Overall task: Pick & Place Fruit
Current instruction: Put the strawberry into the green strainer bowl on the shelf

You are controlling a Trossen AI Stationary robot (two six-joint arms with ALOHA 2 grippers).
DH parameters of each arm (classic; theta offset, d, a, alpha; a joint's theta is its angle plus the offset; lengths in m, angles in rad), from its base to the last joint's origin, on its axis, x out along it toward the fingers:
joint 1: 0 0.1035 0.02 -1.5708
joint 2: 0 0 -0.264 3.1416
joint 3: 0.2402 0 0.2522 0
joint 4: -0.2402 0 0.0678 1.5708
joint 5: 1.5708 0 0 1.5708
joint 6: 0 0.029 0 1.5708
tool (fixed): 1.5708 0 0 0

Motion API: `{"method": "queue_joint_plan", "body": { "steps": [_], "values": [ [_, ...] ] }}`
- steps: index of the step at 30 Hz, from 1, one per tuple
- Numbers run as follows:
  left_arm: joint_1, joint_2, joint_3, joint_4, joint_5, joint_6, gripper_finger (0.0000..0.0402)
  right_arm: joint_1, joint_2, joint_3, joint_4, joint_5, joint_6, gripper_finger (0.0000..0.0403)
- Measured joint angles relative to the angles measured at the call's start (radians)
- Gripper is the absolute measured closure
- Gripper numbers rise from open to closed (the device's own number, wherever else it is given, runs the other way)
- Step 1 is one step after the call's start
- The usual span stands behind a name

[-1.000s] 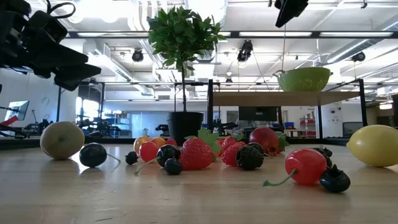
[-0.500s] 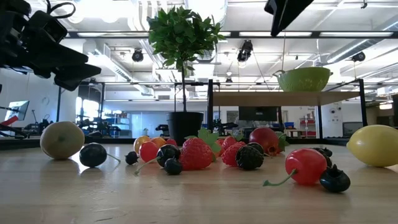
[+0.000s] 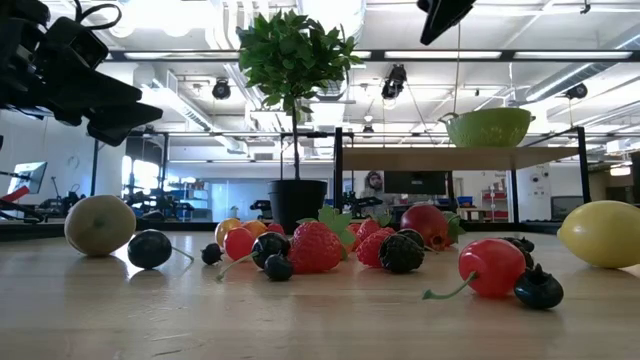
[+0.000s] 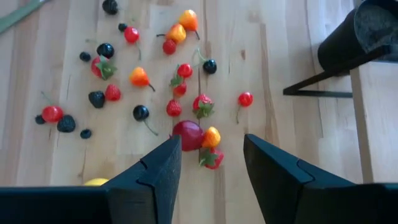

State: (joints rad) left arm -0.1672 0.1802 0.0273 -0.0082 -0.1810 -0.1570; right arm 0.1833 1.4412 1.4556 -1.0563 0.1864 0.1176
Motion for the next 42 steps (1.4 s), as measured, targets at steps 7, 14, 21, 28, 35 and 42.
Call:
{"method": "queue_joint_plan", "body": {
  "steps": [7, 14, 21, 28, 35, 42],
  "values": [
    [0.0, 0.0, 0.0, 0.0, 0.0, 0.0, 0.0172, 0.0, 0.001, -0.041, 0.055, 0.0, -0.016, 0.0221],
    [0.0, 0.0, 0.0, 0.0, 0.0, 0.0, 0.0172, 0.0, 0.001, -0.107, 0.145, 0.0, 0.01, 0.0209],
    [0.0, 0.0, 0.0, 0.0, 0.0, 0.0, 0.0172, -0.001, 0.001, -0.157, 0.268, 0.005, -0.096, 0.0209],
    [0.0, 0.0, 0.0, 0.0, 0.0, 0.0, 0.0172, -0.012, 0.001, -0.184, 0.22, 0.078, -0.154, 0.0219],
    [0.0, 0.0, 0.0, 0.0, 0.0, 0.0, 0.0172, -0.104, 0.001, -0.239, 0.221, 0.078, -0.179, 0.0219],
    [0.0, 0.0, 0.0, 0.0, 0.0, 0.0, 0.0172, -0.202, 0.001, -0.263, 0.223, 0.072, -0.194, 0.0194]
  ]
}}
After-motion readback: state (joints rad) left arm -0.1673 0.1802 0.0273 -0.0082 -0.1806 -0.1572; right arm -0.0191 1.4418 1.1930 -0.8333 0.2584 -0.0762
